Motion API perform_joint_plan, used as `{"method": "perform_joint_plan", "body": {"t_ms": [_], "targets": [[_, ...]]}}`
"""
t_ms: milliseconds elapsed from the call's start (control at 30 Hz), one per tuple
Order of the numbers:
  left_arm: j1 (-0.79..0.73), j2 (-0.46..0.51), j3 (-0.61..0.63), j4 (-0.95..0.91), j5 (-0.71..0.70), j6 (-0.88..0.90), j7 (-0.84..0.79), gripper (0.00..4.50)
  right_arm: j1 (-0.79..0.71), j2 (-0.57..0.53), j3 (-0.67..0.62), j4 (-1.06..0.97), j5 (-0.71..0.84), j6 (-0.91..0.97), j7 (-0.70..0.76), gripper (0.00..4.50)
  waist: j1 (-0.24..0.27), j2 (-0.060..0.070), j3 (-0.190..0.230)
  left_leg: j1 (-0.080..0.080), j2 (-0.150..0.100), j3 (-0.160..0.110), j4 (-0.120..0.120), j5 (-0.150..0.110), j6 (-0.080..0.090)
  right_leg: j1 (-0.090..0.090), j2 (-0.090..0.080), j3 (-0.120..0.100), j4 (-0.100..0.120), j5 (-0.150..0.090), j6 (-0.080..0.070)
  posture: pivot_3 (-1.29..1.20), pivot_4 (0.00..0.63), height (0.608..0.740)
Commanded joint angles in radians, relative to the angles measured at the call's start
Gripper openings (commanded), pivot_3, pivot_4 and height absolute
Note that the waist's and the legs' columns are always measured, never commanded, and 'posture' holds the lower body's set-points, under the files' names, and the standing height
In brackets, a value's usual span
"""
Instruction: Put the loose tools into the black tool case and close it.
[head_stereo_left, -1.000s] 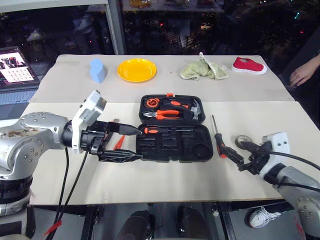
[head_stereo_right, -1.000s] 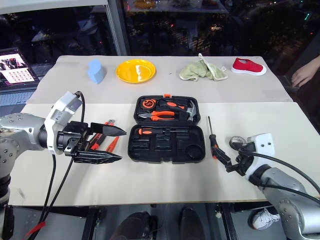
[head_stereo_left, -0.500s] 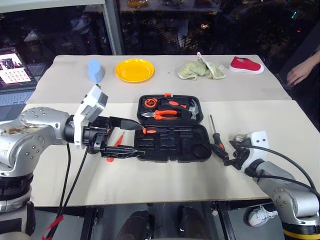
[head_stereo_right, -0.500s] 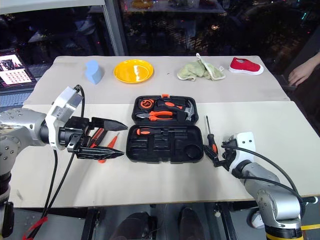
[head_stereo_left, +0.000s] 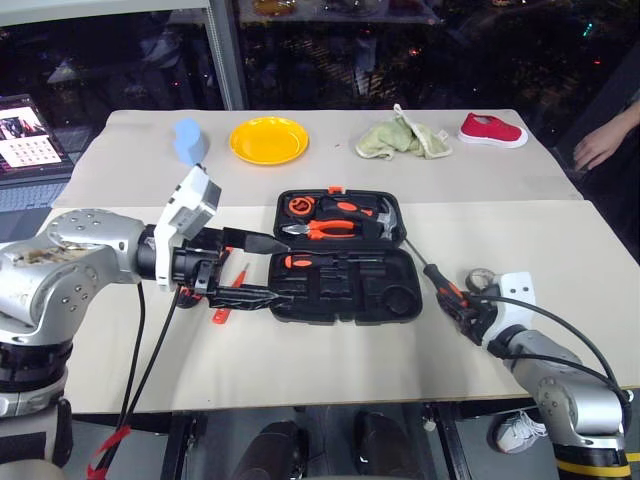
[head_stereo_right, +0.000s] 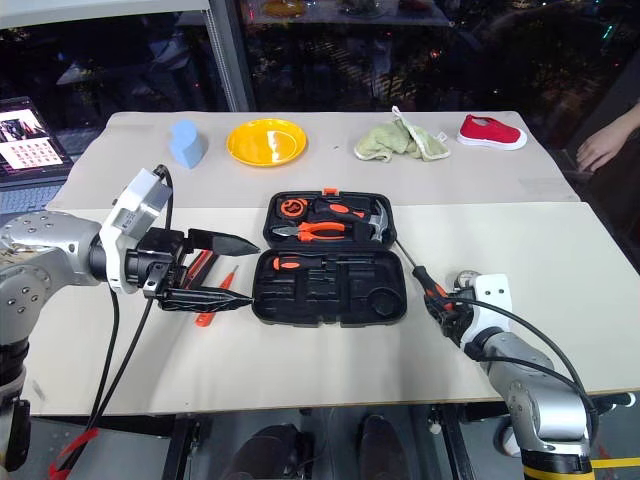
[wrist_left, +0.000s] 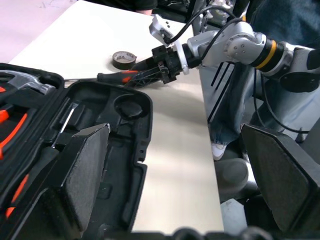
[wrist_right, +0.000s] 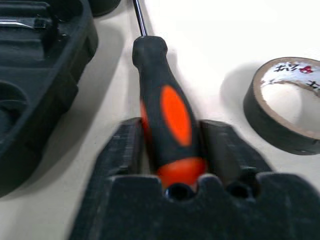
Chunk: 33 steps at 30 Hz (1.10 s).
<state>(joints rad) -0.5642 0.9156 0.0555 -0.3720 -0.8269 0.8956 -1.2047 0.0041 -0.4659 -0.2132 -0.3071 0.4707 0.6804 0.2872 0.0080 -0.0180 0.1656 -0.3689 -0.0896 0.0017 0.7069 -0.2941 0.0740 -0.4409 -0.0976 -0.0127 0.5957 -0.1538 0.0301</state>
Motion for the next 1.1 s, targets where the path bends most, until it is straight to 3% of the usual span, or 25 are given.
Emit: {"method": "perform_joint_plan", "body": {"t_ms": [33, 200, 300, 367, 433, 533, 633, 767, 1100], "targets": [[-0.016, 0.002, 0.011, 0.010, 0.010, -0.035, -0.006, 4.50, -0.020, 0.043, -0.118, -0.082, 0.076, 0.012, -0.050, 1.02, 0.000, 0.000, 0.000, 0.000, 0.000, 0.000, 0.000, 0.000, 0.000, 0.000, 0.000, 0.000, 0.000, 0.000, 0.000, 0.00, 0.150, 0.740], [-0.003, 0.005, 0.022, 0.018, 0.010, -0.040, 0.007, 4.50, -0.044, 0.016, -0.262, -0.228, 0.266, 0.108, -0.062, 1.02, 0.001, 0.002, 0.001, 0.000, 0.000, 0.000, -0.004, 0.001, -0.001, -0.002, 0.000, 0.001, 0.000, 0.000, -0.001, 0.00, 0.150, 0.740], [0.030, 0.037, 0.031, 0.028, 0.025, -0.048, -0.011, 4.50, -0.091, -0.129, -0.267, -0.232, 0.314, 0.140, 0.069, 1.02, -0.004, 0.002, 0.001, 0.000, 0.000, 0.000, -0.004, 0.001, -0.001, -0.002, 0.000, 0.001, -0.001, 0.000, -0.001, 0.00, 0.150, 0.740], [0.068, 0.078, 0.028, 0.034, 0.061, -0.085, -0.052, 4.50, -0.146, -0.269, -0.203, -0.186, 0.308, 0.126, 0.240, 1.02, -0.012, 0.002, 0.002, 0.000, 0.000, 0.001, -0.005, 0.001, 0.000, -0.002, 0.000, 0.002, -0.001, 0.000, -0.001, 0.00, 0.150, 0.740], [0.086, 0.102, 0.030, 0.040, 0.074, -0.099, -0.068, 4.50, -0.246, -0.397, -0.058, -0.088, 0.222, 0.031, 0.453, 1.02, -0.020, 0.002, 0.002, 0.000, 0.000, 0.002, -0.006, 0.005, 0.007, -0.002, 0.001, 0.001, -0.001, -0.001, -0.002, 0.00, 0.150, 0.740], [0.121, 0.132, 0.038, 0.025, 0.088, -0.113, -0.083, 4.50, -0.389, -0.469, 0.117, 0.045, 0.109, -0.109, 0.665, 1.02, -0.023, 0.001, 0.003, 0.001, 0.002, 0.003, -0.006, 0.005, 0.009, -0.001, 0.002, 0.001, -0.002, -0.002, -0.002, 0.00, 0.150, 0.740], [0.173, 0.153, 0.055, -0.008, 0.094, -0.126, -0.085, 4.50, -0.532, -0.458, 0.281, 0.190, -0.013, -0.290, 0.874, 1.02, -0.022, 0.000, 0.004, 0.001, 0.004, 0.002, -0.006, 0.003, 0.013, -0.001, 0.002, 0.000, -0.002, -0.002, -0.003, 0.00, 0.150, 0.740], [0.213, 0.158, 0.097, -0.056, 0.059, -0.099, -0.054, 4.50, -0.667, -0.382, 0.426, 0.424, -0.168, -0.524, 1.019, 1.02, -0.018, -0.002, 0.005, -0.001, 0.003, 0.002, -0.006, 0.005, 0.010, -0.002, 0.000, 0.000, -0.002, -0.001, -0.004, 0.00, 0.150, 0.740], [0.279, 0.171, 0.171, -0.117, 0.018, -0.067, -0.002, 4.50, -0.850, -0.213, 0.516, 0.860, -0.363, -0.845, 1.104, 1.02, -0.021, -0.002, 0.006, -0.016, -0.001, -0.001, -0.007, 0.006, 0.007, -0.020, -0.002, -0.003, -0.001, 0.000, -0.005, 0.00, 0.150, 0.740]]}}
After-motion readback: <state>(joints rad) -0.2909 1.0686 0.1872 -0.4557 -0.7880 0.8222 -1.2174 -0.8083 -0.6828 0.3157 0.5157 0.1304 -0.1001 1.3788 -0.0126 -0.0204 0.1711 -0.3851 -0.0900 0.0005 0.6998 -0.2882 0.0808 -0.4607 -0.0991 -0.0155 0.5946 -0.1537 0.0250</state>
